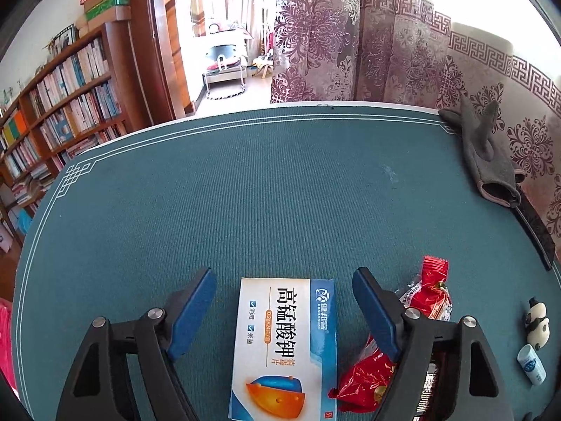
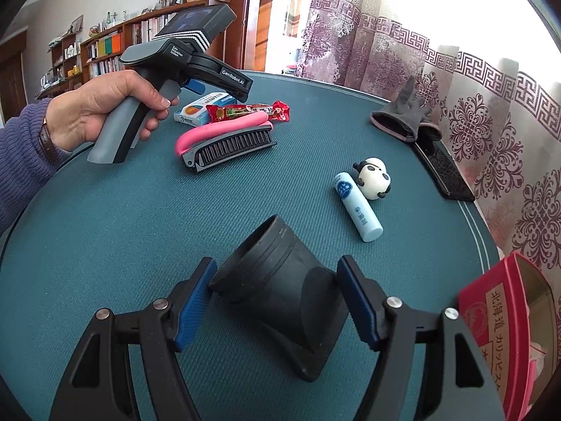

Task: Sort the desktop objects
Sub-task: 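Grasp the blue-and-white medicine box with left tool while right tool holds the nozzle, then carry box and nozzle into the red tin and open the left tool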

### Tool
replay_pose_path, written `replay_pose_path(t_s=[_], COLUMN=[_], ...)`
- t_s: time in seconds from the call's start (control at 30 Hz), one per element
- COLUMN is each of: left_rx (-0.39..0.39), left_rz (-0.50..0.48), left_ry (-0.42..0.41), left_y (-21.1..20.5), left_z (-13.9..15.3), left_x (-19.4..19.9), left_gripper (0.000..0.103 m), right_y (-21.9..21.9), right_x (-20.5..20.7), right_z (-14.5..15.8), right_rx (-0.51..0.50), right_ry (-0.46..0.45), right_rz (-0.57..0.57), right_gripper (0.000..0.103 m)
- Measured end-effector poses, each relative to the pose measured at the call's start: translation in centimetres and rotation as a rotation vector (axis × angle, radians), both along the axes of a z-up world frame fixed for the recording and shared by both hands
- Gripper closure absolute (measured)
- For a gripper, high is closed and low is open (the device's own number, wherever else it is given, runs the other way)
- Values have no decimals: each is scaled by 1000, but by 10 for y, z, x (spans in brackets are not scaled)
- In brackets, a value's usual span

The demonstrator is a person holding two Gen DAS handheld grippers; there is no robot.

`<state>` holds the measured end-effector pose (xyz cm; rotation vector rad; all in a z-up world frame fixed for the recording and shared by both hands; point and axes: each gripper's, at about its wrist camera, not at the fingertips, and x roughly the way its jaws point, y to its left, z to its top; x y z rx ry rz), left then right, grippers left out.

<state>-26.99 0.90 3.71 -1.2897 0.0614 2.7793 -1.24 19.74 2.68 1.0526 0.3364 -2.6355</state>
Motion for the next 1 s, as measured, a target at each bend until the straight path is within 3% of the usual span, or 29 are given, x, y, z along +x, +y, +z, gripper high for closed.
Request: replay_pose_path(t_s=[0.1, 0.13, 0.17, 0.37, 0.8, 1.0], left_rx=[-13, -24, 0, -10, 22, 56], left_rz=[10, 14, 3, 22, 4, 1], left_ry=[-18, -21, -7, 25, 320, 324], left_y=[2, 3, 3, 7, 17, 4], left_z=[-7, -9, -9, 3, 79, 87], left_x=[-4, -6, -5, 9, 122, 168], left_gripper=[22, 27, 48, 47, 47, 47], right_y=[0, 0, 0, 1, 7, 18], right_x=[0, 0, 0, 0, 0, 9], right_z=[0, 0, 0, -2, 2, 12], right_rx=[0, -1, -1, -5, -46, -84], right_ry=[0, 0, 0, 2, 15, 53], right_rz=[0, 0, 0, -1, -34, -96], right_gripper=[29, 29, 29, 29, 29, 35])
